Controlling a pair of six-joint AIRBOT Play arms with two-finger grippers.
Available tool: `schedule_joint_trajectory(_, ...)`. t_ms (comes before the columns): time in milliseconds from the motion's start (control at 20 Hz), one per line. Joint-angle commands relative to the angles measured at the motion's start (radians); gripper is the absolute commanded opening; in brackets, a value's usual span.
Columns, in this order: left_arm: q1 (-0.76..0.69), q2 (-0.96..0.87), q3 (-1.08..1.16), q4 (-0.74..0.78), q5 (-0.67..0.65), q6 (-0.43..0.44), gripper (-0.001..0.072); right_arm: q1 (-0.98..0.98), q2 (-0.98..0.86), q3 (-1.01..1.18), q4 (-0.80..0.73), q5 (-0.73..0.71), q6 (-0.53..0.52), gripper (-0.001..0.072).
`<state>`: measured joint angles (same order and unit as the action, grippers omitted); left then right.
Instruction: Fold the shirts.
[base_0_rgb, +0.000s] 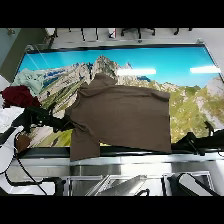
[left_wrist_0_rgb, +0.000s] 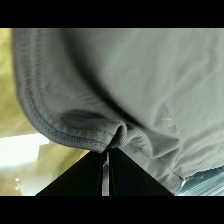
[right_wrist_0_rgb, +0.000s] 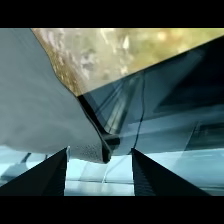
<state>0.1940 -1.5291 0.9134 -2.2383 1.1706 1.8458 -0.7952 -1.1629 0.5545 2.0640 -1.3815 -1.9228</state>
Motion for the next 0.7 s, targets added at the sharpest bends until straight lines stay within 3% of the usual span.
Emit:
schedule_joint_trajectory(0, -0.013, -0.004, 0.012, -0.005, 0.008, 0.014, 0.0019, 0.065, -0.071, -0.016, -0.001, 0.006, 0.0, 0.0446)
schedule_joint_trajectory(200, -0.011, -0.004, 0.012, -0.005, 0.01, 0.015, 0.0019, 0.178, -0.165, -0.016, 0.029, 0.053, -0.001, 0.0445)
schedule_joint_trajectory(350, -0.011, -0.004, 0.012, -0.006, 0.01, 0.015, 0.0019, 0.24, -0.211, -0.015, 0.139, 0.147, -0.051, 0.0434)
schedule_joint_trajectory(400, -0.011, -0.004, 0.012, -0.006, 0.01, 0.015, 0.0019, 0.246, -0.217, -0.015, 0.214, 0.168, -0.09, 0.0316)
schedule_joint_trajectory(450, -0.011, -0.003, 0.012, -0.006, 0.01, 0.015, 0.0019, 0.246, -0.218, -0.015, 0.3, 0.173, -0.145, 0.0115)
schedule_joint_trajectory(500, -0.011, 0.004, 0.013, -0.009, 0.01, 0.015, 0.0019, 0.246, -0.214, -0.011, 0.363, 0.167, -0.181, 0.0045)
schedule_joint_trajectory(650, -0.007, 0.108, 0.068, -0.015, 0.014, 0.013, 0.0019, 0.248, -0.152, 0.087, 0.409, 0.053, -0.198, 0.002)
